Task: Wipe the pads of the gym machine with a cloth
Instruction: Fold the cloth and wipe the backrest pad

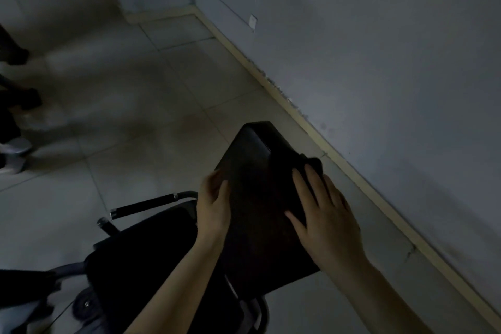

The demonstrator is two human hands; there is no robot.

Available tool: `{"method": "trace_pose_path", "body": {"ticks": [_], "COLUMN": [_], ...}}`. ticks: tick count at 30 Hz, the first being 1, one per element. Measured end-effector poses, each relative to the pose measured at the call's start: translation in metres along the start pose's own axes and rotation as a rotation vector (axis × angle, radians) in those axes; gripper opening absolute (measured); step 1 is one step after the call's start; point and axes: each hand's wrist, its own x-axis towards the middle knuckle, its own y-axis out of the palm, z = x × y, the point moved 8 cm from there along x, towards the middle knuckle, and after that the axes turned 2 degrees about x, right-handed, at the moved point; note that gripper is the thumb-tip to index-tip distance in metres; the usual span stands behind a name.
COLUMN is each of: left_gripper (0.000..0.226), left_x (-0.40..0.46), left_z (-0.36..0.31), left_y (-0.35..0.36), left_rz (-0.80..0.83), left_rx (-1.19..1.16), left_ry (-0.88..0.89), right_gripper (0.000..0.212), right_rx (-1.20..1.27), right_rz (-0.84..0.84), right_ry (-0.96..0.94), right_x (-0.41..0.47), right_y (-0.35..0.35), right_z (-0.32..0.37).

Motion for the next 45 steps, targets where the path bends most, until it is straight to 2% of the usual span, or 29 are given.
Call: {"method": "trace_pose_path", "body": {"ticks": [4,9,11,13,15,17,20,21,22,25,29,31,33,36,38,40,42,43,45], "left_gripper": [0.021,0.016,0.017,0.022,0.022,0.02,0.022,0.028,0.035,0.046,0.056,0.065,0.071,0.057,0.05,0.044,0.039,0.036,0.034], "left_x": [-0.009,-0.016,-0.02,-0.026,-0.03,-0.029,-0.028,-0.029,-0.031,-0.046,-0.057,-0.059,-0.059,-0.06,-0.058,-0.052,-0.042,-0.038,-0.032], "left_z": [0.016,0.022,0.026,0.029,0.037,0.051,0.075,0.082,0.087,0.098,0.106,0.11,0.116,0.113,0.111,0.106,0.09,0.079,0.054], "left_y": [-0.005,-0.02,-0.036,-0.051,-0.062,-0.061,-0.036,-0.024,-0.011,0.023,0.038,0.039,0.037,0.024,0.011,-0.004,-0.014,-0.016,-0.011], "left_rz": [0.05,0.019,-0.031,-0.075,-0.09,-0.074,0.017,0.06,0.11,0.245,0.333,0.347,0.348,0.291,0.203,0.108,0.052,0.037,0.037], "left_rx": [-0.023,-0.081,-0.098,-0.099,-0.098,-0.058,0.011,0.023,0.023,-0.018,-0.108,-0.186,-0.246,-0.246,-0.24,-0.236,-0.217,-0.201,-0.153], "left_ry": [-0.034,-0.06,-0.062,-0.053,-0.047,-0.074,-0.162,-0.182,-0.195,-0.279,-0.405,-0.472,-0.516,-0.506,-0.491,-0.462,-0.345,-0.276,-0.134], "right_gripper": [0.074,0.063,0.059,0.058,0.061,0.063,0.064,0.066,0.071,0.076,0.063,0.058,0.059,0.062,0.064,0.065,0.066,0.066,0.067], "right_rx": [-0.109,-0.224,-0.358,-0.599,-0.756,-0.807,-0.89,-0.865,-0.837,-0.616,-0.411,-0.411,-0.493,-0.711,-0.753,-0.759,-0.783,-0.78,-0.695], "right_rz": [-0.067,-0.029,0.03,0.061,0.101,0.199,0.533,0.554,0.541,0.369,-0.005,-0.065,-0.033,0.003,0.029,0.182,0.383,0.42,0.332], "right_ry": [-0.113,-0.279,-0.343,-0.43,-0.527,-0.655,-0.848,-0.889,-0.893,-0.742,-0.554,-0.5,-0.472,-0.475,-0.541,-0.681,-0.79,-0.794,-0.717], "right_x": [-0.011,0.091,0.133,0.144,0.12,0.062,-0.044,-0.067,-0.079,-0.061,0.033,0.075,0.105,0.121,0.11,0.08,0.048,0.039,0.048], "right_y": [0.002,0.018,0.031,0.047,0.067,0.091,0.117,0.115,0.107,0.071,0.014,0.01,0.026,0.048,0.067,0.097,0.121,0.119,0.091], "right_z": [0.003,0.052,0.08,0.097,0.101,0.093,0.056,0.045,0.035,0.023,0.041,0.059,0.076,0.101,0.111,0.115,0.107,0.102,0.096]}}
